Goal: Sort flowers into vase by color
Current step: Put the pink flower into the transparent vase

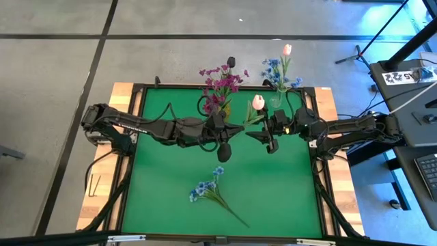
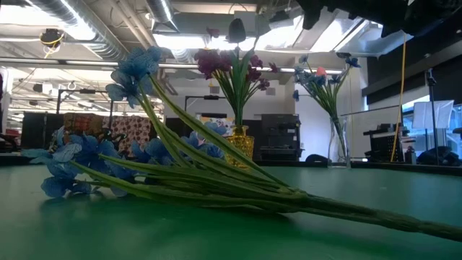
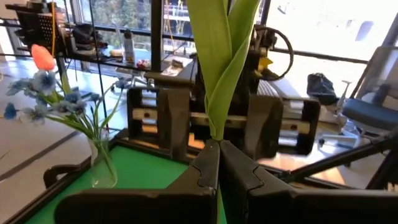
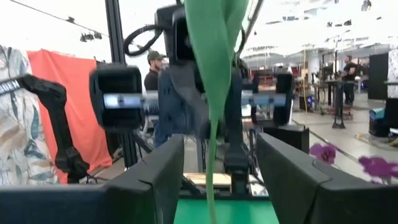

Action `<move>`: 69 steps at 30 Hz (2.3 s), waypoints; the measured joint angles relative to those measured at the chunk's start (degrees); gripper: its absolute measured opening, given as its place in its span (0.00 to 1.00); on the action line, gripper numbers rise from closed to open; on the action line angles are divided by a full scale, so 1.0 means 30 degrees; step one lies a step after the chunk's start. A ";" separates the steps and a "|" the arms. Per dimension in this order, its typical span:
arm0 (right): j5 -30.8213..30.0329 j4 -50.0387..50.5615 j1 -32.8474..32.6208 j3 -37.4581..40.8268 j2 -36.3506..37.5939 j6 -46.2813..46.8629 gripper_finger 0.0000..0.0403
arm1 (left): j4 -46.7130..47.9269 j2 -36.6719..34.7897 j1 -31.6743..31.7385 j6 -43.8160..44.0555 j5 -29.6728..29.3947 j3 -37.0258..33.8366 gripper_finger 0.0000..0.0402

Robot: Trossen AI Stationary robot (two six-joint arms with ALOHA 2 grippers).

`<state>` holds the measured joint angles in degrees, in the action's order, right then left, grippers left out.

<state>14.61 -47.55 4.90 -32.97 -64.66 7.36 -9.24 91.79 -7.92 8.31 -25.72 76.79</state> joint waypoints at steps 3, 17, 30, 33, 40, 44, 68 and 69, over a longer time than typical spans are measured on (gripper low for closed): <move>0.0006 -0.0590 -0.0005 -0.0058 0.0000 0.0325 0.49 | 0.0633 0.0044 -0.0002 0.0193 0.0047 0.0000 0.00; -0.0027 0.2566 -0.0005 -0.1902 -0.0036 0.0386 0.47 | 0.1083 0.0173 -0.0045 0.0554 0.0045 0.0000 0.00; -0.0007 0.3129 -0.0020 -0.1902 -0.0009 -0.0096 0.03 | 0.1278 0.0171 -0.0045 0.0554 -0.0021 0.0000 0.00; -0.0007 0.3737 -0.0020 -0.1902 0.0337 -0.0127 0.04 | 0.1262 0.0166 -0.0045 0.0547 0.0052 0.0000 0.00; -0.1069 0.7191 -0.0005 -0.1902 0.2848 -0.0874 0.03 | 0.1361 -0.0267 -0.0426 -0.0322 -0.0097 0.0000 0.00; -0.2880 1.0152 -0.0005 -0.1909 0.5019 -0.1710 0.02 | 0.1901 -0.1003 -0.0759 -0.0480 -0.0261 0.0000 0.00; -1.5548 2.0653 0.0002 -0.4814 1.0753 -0.5396 0.04 | 0.5667 -0.3975 -0.2607 -0.1920 -0.5826 0.0000 0.45; -1.5605 2.0566 0.0002 -0.5197 1.0717 -0.5585 0.04 | 0.5741 -0.4078 -0.2705 -0.1930 -0.5818 0.0000 0.44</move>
<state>-32.20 14.15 4.91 -48.56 -32.51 -9.39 7.99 79.55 -16.03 2.52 -43.17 76.79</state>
